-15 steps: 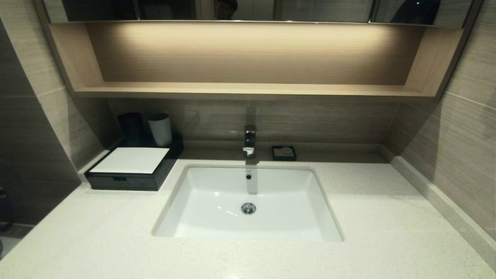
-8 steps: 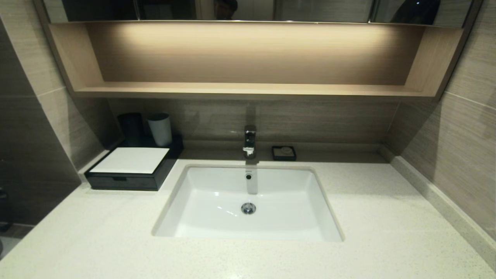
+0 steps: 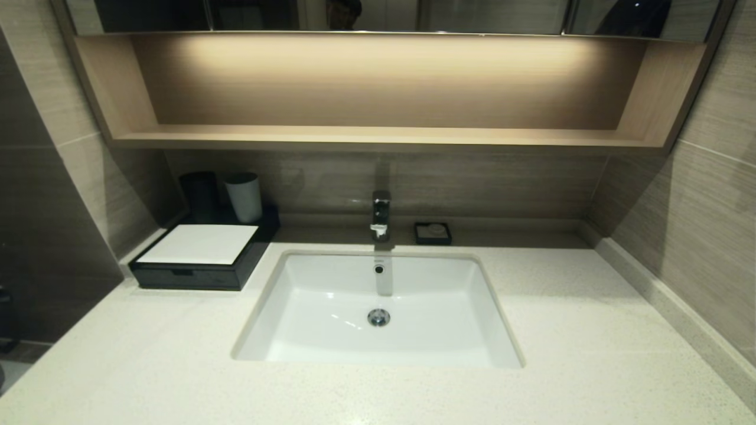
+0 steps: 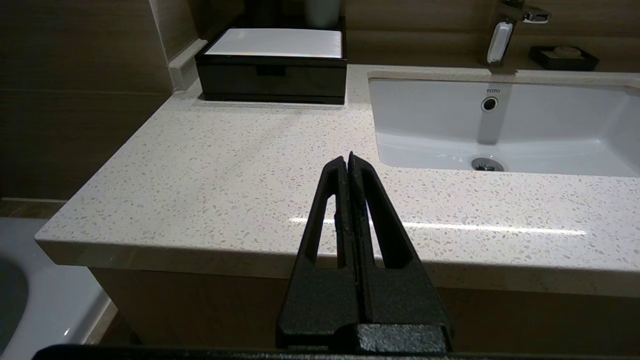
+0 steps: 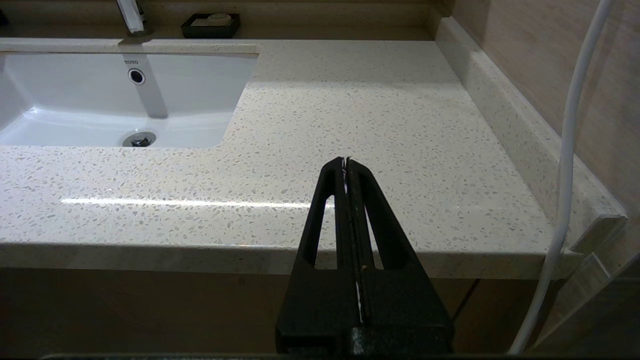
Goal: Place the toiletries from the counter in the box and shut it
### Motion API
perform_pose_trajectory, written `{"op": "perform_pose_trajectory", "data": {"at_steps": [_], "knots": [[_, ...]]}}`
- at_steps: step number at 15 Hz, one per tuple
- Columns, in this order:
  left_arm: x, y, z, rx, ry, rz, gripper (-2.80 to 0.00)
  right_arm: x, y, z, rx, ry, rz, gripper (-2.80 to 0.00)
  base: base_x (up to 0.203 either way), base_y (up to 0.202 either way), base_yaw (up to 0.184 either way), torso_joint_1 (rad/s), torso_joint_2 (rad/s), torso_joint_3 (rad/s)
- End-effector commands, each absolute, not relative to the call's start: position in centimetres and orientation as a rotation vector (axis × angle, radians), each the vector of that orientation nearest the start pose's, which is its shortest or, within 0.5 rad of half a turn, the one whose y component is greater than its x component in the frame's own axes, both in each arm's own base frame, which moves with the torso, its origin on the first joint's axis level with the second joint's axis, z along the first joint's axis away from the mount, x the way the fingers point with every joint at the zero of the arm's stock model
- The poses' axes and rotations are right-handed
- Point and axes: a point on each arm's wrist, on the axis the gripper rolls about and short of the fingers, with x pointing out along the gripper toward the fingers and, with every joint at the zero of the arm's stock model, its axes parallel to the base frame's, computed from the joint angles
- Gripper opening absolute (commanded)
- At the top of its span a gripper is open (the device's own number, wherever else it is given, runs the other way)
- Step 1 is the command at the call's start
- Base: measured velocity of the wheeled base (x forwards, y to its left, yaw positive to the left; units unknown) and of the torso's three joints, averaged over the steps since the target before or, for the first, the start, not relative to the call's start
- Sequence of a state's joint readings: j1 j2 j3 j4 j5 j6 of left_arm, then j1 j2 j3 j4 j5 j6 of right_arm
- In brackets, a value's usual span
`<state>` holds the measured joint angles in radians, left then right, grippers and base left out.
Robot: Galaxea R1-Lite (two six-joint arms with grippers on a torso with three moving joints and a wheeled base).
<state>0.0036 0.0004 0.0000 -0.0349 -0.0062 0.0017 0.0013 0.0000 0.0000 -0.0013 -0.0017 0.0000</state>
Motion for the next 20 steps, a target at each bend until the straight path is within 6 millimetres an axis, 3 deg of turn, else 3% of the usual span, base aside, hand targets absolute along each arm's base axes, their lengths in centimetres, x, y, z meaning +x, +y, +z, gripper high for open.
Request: {"op": "perform_pose_trajectory", "data": {"at_steps": [1,20], "knots": [[-2.12,-0.02,7.36,0.002,-0.014,-0.002,-2.8,-2.28,-0.01,7.56,0.0,-0.002,0.0,-2.8,0.0,0.0,0.0,0.0,0.0,0.0],[-2.12,-0.02,7.36,0.002,-0.014,-0.002,-2.8,-2.28,-0.01,7.53,-0.002,-0.003,0.0,-2.8,0.0,0.0,0.0,0.0,0.0,0.0]]}}
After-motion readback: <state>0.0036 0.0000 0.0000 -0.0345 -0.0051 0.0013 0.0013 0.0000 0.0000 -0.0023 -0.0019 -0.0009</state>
